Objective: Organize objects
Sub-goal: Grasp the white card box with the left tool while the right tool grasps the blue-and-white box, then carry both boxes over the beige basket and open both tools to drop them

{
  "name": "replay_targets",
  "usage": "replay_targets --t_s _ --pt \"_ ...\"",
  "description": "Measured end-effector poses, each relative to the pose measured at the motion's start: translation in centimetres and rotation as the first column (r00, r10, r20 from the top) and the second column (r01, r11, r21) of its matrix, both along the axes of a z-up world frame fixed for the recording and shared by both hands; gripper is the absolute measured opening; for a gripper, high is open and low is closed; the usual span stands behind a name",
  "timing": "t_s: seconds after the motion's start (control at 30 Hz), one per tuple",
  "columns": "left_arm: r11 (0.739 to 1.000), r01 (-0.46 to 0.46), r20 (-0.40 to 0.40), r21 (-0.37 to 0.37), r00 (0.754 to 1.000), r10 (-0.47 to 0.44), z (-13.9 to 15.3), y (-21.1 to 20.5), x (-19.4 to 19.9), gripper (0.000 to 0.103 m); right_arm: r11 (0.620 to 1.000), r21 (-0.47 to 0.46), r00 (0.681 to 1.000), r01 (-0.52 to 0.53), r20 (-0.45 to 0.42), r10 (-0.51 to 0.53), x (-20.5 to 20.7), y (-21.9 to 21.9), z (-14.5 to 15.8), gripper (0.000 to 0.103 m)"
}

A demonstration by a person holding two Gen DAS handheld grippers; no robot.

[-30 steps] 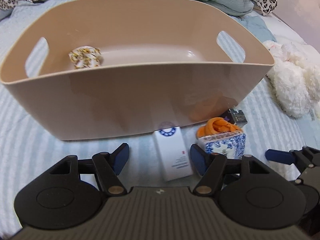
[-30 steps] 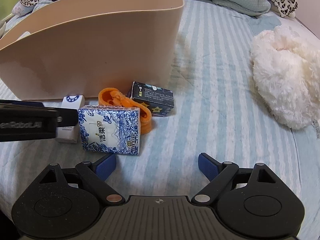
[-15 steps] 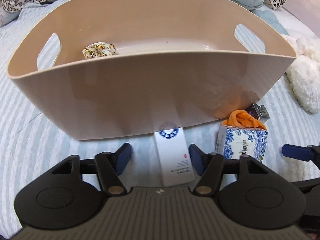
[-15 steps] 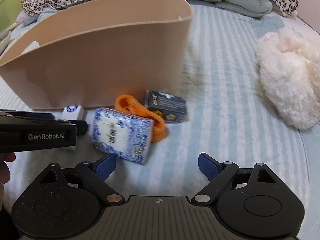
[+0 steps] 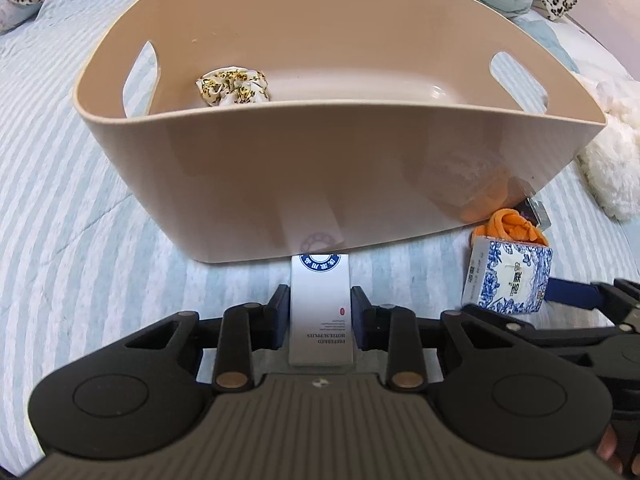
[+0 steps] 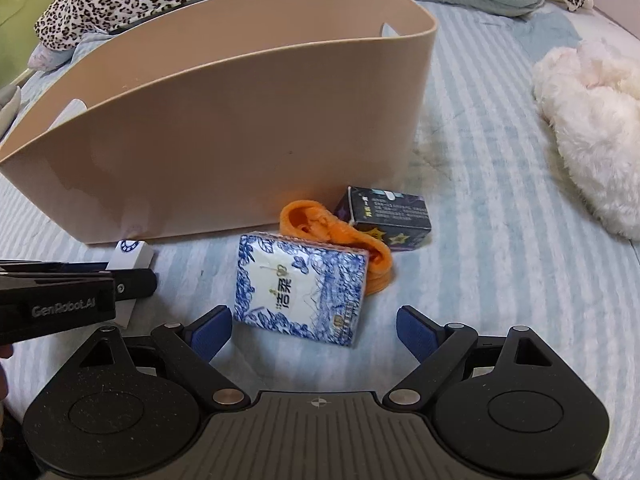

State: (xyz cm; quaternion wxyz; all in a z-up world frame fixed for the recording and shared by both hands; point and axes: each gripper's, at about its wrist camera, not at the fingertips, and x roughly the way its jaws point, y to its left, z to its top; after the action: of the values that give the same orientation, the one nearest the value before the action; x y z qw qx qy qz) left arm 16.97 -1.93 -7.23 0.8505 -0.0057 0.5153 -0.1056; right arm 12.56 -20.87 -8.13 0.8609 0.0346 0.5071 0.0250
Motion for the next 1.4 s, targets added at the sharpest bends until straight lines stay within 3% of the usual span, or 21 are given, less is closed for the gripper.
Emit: replay_targets --t_s 0.2,0.33,0.7,0.9,1.13,1.23,1.4 --pt "1.0 0.01 0.0 0.008 1.0 -0.01 -0.3 -0.2 -0.3 0.033 1.0 0.008 1.0 0.013 0.022 -0.013 0.3 1.1 -0.1 0.087" --pt "0.999 0.026 0.01 0.025 1.0 -0.027 0.1 -0.6 -0.9 0.033 1.0 0.006 1.0 0.001 0.003 -0.001 0.4 1.5 -0.1 0.063" --pt "0.998 0.047 0.032 0.032 0.998 -0.048 1.7 -0.6 -2.8 0.032 0.999 0.037 1.0 -0.026 0.01 0.025 -2.4 0.3 1.3 0.062" --pt "0.999 0.043 0.073 -0.015 0.996 -0.041 4.3 0.0 -4.6 0.032 0.998 0.054 0.997 -0.021 0.082 0.016 -4.4 -0.3 3.6 0.062" --pt "0.999 0.034 0.185 -0.026 0.982 -0.029 7.8 0.0 -5.7 0.032 0.995 0.094 0.979 -0.021 0.202 0.002 -4.7 -2.2 7.4 0.062" --pt "1.0 0.022 0.261 -0.006 0.965 -0.019 9.7 0.0 -6.4 0.032 0.995 0.096 0.958 -0.02 0.285 -0.009 -4.9 -1.9 9.5 0.062" --pt "1.0 0.01 0.364 0.013 0.931 -0.015 12.2 0.1 -6.7 0.032 0.995 0.1 0.896 -0.005 0.441 -0.04 -5.1 -1.9 12.6 0.062"
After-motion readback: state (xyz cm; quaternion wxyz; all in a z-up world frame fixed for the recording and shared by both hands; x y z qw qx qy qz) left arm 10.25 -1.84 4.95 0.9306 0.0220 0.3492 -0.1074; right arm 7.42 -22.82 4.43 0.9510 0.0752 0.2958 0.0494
